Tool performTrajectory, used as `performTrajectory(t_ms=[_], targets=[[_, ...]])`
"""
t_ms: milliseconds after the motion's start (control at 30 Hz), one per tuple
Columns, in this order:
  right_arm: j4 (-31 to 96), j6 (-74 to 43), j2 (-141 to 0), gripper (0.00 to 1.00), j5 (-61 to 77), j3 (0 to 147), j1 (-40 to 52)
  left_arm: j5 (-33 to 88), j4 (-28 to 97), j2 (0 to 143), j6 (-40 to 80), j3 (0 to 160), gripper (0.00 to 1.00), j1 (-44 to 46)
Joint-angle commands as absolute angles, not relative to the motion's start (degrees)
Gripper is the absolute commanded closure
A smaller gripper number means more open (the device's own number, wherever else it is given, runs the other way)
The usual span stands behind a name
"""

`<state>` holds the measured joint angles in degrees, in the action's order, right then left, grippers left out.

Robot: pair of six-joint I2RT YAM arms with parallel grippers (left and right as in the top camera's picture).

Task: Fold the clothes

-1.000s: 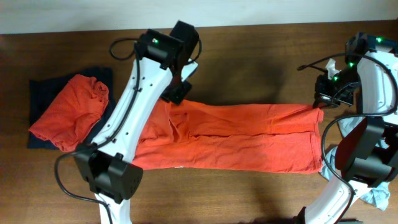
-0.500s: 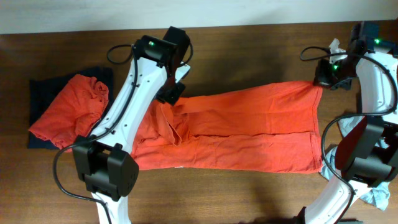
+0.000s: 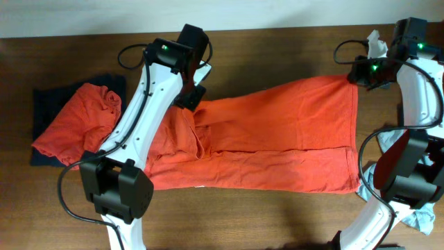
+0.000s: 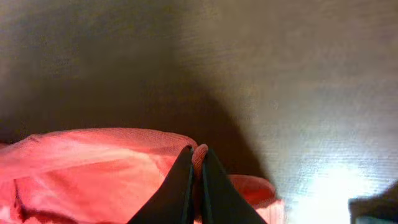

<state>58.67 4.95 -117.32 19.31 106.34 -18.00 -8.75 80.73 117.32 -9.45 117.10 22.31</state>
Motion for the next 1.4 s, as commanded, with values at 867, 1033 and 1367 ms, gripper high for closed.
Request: performTrajectory(t_ms=[867,1033,1367], targets=[[86.15,0.32,-116.71,0.90,3.81,107.42,-17.63,-5.34,84.86,117.08,-10.41,109.54,0.99,21.56],[87.00,-1.48,-116.71,0.80,0.97,107.42,-17.65,-5.34,85.52,117.08,-10.41,109.54,0.89,21.56],[86.59,-3.20,-116.71,0.74,2.44,107.42,-17.72,-5.13,86.87,117.08,-10.39,109.54,0.63,20.53]])
